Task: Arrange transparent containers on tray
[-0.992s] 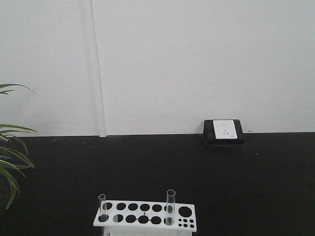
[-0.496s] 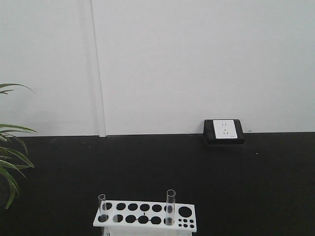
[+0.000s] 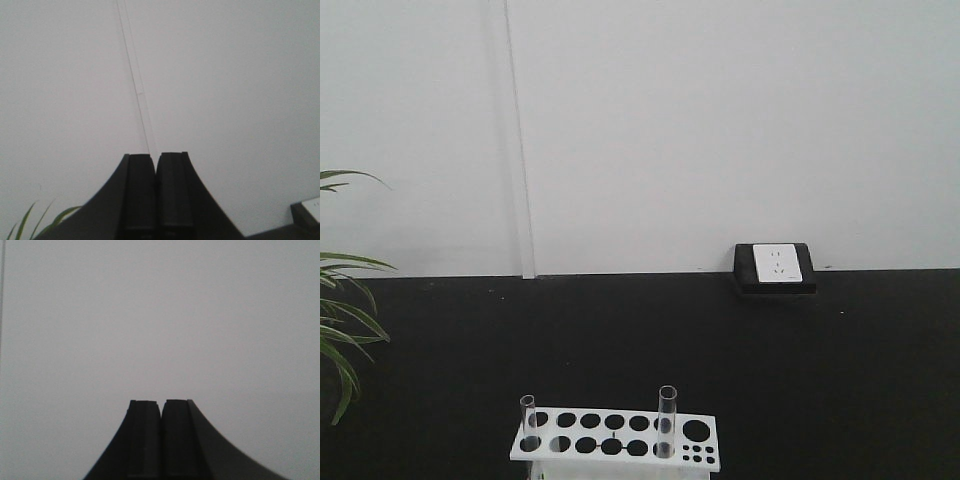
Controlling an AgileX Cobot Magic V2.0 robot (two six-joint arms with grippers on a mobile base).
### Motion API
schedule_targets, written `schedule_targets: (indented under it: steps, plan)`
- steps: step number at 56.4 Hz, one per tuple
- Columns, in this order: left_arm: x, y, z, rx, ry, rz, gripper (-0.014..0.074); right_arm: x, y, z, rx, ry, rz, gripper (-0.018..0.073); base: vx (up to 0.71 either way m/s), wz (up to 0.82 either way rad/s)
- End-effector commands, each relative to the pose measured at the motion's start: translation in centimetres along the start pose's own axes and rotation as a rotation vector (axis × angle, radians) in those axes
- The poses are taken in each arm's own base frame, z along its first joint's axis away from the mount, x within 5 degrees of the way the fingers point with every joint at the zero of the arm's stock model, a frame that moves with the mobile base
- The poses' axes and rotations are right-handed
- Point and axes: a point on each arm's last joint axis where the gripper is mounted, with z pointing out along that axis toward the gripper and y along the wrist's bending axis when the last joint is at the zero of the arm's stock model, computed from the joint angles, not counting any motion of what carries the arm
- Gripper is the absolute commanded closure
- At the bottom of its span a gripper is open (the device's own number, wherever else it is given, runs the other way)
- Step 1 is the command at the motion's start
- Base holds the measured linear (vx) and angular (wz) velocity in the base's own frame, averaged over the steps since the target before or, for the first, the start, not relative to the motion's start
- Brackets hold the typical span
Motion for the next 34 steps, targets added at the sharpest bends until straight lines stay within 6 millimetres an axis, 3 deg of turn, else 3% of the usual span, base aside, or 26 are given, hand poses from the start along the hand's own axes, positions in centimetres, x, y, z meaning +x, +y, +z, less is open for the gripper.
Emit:
schedule_targets:
  steps: [1,6,17,28,34]
  plan:
    - [-0.5,0.0,3.7,0.004,0.005,-0.005,0.0597,-0.6,-0.1,3.6,0.009,0.004,-0.012,0.0571,0.00,0.00]
    - [0.8,-0.2,5.9,0.011,0.067,-0.005,0.0597,0.9,-0.1,5.6,0.008,0.072,0.001,0.0571,0.00,0.00]
    - [2.9,-0.4,8.4,0.016,0.113,-0.005,0.0593,3.9,0.0,8.1,0.007,0.185,0.001,0.0566,0.00,0.00]
    - [3.6,-0.5,9.0,0.014,0.139,-0.079,0.0551,4.6,0.0,8.5,0.005,0.225,0.001,0.0523,0.00,0.00]
    - [3.6,-0.5,9.0,0.011,0.140,-0.129,0.0488,4.6,0.0,8.5,0.005,0.220,0.002,0.0450,0.00,0.00]
